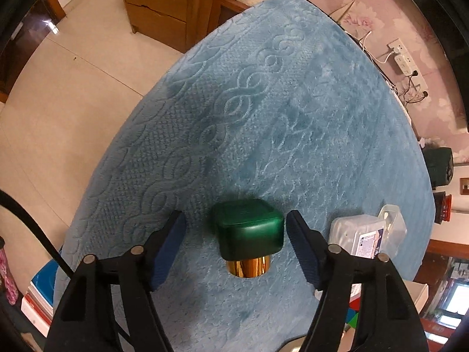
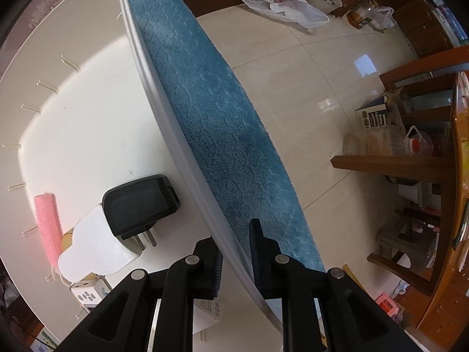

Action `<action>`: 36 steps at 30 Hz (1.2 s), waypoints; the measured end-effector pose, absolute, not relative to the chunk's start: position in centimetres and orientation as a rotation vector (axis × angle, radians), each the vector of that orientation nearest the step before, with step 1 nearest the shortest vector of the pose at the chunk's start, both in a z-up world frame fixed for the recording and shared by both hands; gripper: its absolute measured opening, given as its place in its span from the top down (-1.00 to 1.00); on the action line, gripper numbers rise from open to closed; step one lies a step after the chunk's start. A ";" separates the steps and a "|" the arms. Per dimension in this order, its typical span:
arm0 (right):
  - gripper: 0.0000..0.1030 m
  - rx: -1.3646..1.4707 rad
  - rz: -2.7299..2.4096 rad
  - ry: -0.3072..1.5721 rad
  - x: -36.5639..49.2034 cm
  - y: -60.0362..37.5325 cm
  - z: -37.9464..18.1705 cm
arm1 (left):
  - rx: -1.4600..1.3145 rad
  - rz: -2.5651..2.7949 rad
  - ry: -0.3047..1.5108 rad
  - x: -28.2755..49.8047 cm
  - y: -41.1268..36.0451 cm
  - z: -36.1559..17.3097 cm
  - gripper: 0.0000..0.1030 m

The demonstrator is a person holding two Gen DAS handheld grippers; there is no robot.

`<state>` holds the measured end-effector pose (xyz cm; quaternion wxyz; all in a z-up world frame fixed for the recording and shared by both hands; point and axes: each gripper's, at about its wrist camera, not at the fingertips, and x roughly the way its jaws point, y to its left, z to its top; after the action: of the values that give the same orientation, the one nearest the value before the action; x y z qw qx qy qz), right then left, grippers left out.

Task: Organize rigid objects
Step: 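Move the left tool to the green-capped gold cylinder and grasp it, then carry the green-capped cylinder into the tray and open the left gripper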

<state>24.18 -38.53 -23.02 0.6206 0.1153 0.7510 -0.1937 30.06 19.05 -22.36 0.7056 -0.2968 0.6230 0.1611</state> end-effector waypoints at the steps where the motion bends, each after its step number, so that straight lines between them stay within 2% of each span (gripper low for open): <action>1: 0.67 0.264 -0.444 1.727 24.2 -38.5 -23.0 | -0.658 0.359 1.382 30.0 19.0 -22.3 -0.38; 5: 0.67 0.256 -0.439 1.729 24.3 -38.4 -23.1 | -0.644 0.370 1.375 29.5 19.2 -22.3 -0.25; 9: 0.67 0.257 -0.432 1.728 24.2 -38.4 -23.1 | -0.705 0.368 1.350 28.1 20.1 -22.1 0.09; 24: 0.71 0.281 -0.355 1.680 23.2 -38.8 -22.2 | -0.809 0.278 1.383 21.2 18.5 -22.0 0.17; 31: 0.72 0.283 -0.298 1.653 22.5 -39.2 -21.6 | -0.558 0.239 1.455 16.4 12.3 -21.4 0.18; 36: 0.73 0.272 -0.244 1.638 22.1 -39.2 -21.3 | -0.522 0.194 1.499 13.3 9.4 -21.2 0.18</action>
<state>22.07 -39.20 -21.34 0.6680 0.1205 0.7264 -0.1080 13.26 9.39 -21.19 0.6969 -0.2343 0.6722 0.0872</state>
